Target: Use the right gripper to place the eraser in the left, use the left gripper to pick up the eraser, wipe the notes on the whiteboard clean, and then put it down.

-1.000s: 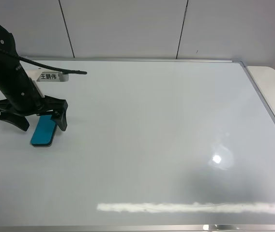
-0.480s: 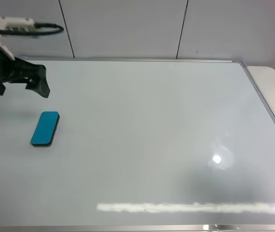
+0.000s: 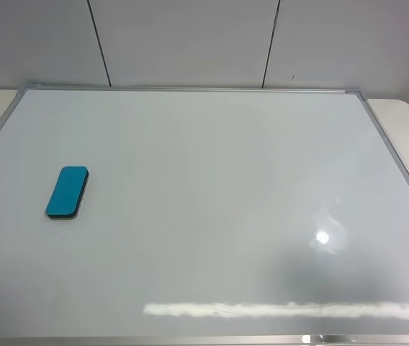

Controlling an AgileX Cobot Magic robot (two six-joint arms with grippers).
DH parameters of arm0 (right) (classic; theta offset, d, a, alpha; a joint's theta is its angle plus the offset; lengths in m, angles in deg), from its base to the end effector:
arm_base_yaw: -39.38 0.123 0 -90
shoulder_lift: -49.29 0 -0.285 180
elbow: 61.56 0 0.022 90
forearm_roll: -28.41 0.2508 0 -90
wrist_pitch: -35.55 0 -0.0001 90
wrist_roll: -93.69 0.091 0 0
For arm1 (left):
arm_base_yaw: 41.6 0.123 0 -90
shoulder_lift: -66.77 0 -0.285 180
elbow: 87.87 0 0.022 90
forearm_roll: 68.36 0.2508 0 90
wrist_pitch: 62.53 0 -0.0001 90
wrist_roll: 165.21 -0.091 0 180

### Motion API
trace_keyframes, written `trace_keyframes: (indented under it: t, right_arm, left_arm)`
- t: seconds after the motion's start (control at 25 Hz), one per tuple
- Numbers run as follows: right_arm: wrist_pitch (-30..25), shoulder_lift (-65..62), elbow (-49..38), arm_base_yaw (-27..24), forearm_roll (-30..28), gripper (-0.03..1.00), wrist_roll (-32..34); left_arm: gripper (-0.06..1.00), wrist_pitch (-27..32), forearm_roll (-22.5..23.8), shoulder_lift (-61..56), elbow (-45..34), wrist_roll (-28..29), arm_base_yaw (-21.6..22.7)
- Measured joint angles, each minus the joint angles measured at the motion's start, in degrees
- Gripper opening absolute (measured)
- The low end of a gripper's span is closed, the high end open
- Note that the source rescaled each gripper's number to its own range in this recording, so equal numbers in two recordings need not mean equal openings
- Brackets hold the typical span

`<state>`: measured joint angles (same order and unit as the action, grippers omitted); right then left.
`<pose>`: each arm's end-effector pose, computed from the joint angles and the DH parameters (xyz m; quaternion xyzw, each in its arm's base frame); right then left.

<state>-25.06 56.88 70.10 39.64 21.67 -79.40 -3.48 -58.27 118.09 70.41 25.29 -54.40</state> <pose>-0.0060 -0.0093 0.2791 0.0516 0.8475 -0.0258 0.5277 0.1225 -0.0138 0.3798 0.0290 0.9099 0.0038 0.4137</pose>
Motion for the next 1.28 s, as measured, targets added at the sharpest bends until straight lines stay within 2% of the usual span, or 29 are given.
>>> trace_keyframes:
  t: [0.24, 0.52, 0.8, 1.04, 1.12, 1.16, 1.28]
  right_arm:
    - [0.0, 0.0, 0.0, 0.0, 0.0, 1.0, 0.0]
    - [0.0, 0.0, 0.0, 0.0, 0.0, 1.0, 0.0]
    - [0.0, 0.0, 0.0, 0.0, 0.0, 1.0, 0.0]
    - [0.0, 0.0, 0.0, 0.0, 0.0, 1.0, 0.0]
    - [0.0, 0.0, 0.0, 0.0, 0.0, 1.0, 0.0]
    - [0.0, 0.0, 0.0, 0.0, 0.0, 1.0, 0.0]
    - [0.0, 0.0, 0.0, 0.0, 0.0, 1.0, 0.0]
  left_arm:
    - [1.0, 9.46, -0.18, -18.23, -0.06, -0.02, 0.0]
    - [1.0, 10.58, -1.02, -34.14, -0.07, -0.02, 0.0]
    - [1.0, 11.02, 0.04, -43.98, -2.59, -0.02, 0.0]
    - [1.0, 10.26, 0.04, -43.98, -10.1, -1.32, 1.07]
    - [1.0, 7.58, -1.54, -43.98, -14.72, -1.5, 1.12]
    - [1.0, 4.67, -4.01, -43.98, -19.98, -1.5, 1.12]
    - [1.0, 3.2, -6.92, -43.92, -26.15, -2.42, 1.12]
